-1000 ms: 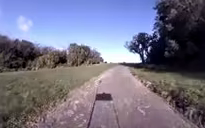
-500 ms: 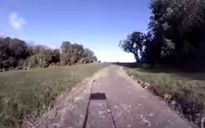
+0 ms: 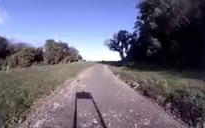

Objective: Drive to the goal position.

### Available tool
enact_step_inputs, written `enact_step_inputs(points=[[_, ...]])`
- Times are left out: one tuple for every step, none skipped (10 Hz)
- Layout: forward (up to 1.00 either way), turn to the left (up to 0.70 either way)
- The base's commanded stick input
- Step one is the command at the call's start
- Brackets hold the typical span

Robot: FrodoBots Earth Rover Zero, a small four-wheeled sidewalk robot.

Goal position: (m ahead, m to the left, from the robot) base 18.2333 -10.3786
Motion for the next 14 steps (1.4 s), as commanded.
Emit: enact_step_inputs(points=[[0.5, 0.0], [0.5, 0.0], [0.5, 0.0], [0.5, 0.02], [0.5, 0.33], [0.5, 0.39], [0.5, 0.18], [0.5, 0.06], [0.5, 0.0], [0.5, 0.0], [0.5, 0.0], [0.5, 0.0], [0.5, 0.0], [0.5, 0.0]])
